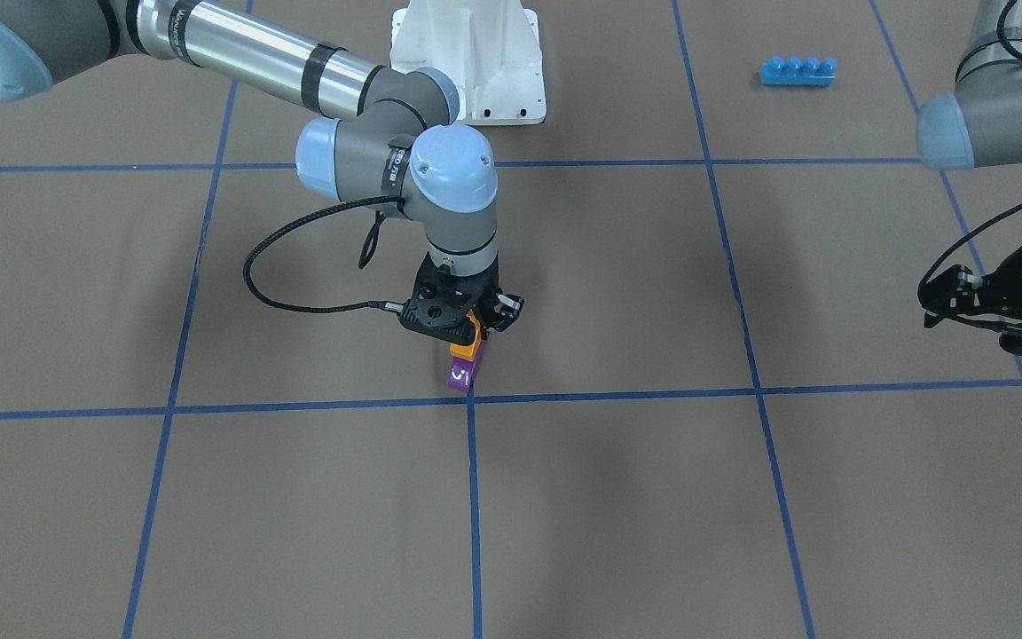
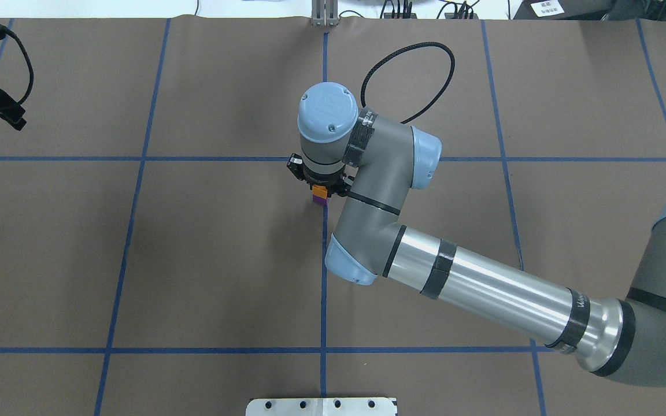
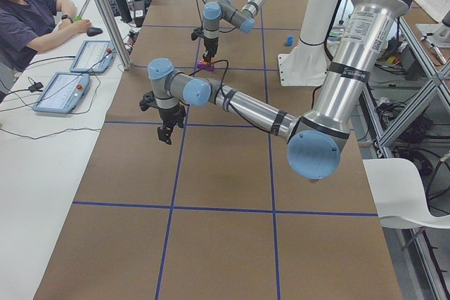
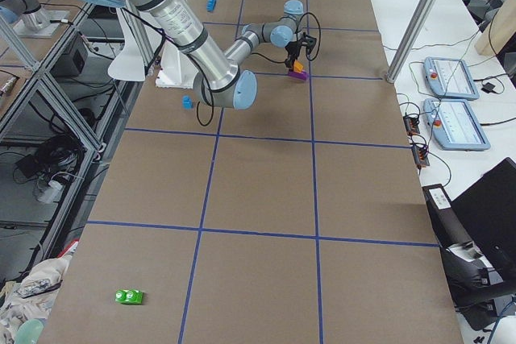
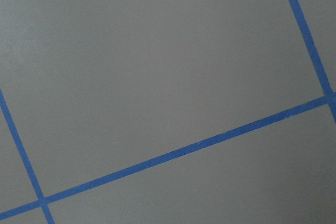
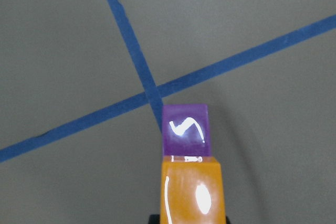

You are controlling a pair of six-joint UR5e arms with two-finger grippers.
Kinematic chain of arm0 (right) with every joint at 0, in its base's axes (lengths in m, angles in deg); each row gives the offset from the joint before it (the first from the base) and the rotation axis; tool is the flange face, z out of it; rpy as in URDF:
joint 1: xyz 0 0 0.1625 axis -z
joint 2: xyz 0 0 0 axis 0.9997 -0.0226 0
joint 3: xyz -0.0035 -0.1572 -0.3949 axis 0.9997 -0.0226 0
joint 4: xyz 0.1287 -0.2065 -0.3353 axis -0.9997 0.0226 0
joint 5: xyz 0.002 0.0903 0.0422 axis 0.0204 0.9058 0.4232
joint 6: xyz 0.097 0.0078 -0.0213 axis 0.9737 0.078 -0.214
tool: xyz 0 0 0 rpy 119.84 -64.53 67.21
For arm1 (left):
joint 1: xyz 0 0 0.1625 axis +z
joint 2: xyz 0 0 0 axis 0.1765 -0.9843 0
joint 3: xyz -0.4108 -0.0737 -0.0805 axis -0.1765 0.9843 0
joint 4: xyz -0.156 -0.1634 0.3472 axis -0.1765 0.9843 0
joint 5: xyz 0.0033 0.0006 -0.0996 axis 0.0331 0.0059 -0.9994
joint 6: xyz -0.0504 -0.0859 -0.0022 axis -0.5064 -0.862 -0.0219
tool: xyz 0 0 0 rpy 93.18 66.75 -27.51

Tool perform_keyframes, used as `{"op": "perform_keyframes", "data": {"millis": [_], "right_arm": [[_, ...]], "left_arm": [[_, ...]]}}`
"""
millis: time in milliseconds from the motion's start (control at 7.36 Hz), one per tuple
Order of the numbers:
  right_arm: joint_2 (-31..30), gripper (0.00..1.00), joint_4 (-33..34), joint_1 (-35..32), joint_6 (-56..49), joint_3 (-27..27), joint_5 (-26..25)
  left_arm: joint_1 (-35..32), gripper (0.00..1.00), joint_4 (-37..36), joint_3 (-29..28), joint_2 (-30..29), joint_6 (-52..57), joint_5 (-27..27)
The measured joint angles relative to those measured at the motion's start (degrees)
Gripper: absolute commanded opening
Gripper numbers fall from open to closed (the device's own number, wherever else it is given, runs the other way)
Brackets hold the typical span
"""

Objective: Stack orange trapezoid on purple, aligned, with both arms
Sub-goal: 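Lower the orange trapezoid onto the purple block, aligning edges, right gripper, then open the right gripper and raise it away from the stack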

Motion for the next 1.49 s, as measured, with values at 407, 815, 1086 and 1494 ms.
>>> {"op": "perform_keyframes", "data": {"millis": [407,815,1086,1494], "right_arm": [[0.1,1.0,1.4,-0.9,0.0,3.2,0.7],[-5.9,1.0,14.9,-5.5,-7.0,20.5,3.8],[-17.8,1.0,19.3,-14.3,-21.8,31.5,9.6],[-32.4,1.0,19.9,-33.6,-56.4,30.4,18.9]], "left_arm": [[-0.1,1.0,0.0,0.1,0.0,0.3,0.0],[-1.7,1.0,4.7,0.4,2.4,0.5,-0.1],[-5.8,1.0,8.7,0.0,6.4,6.5,-1.1],[-14.9,1.0,9.6,-3.5,10.3,14.8,-8.0]]}}
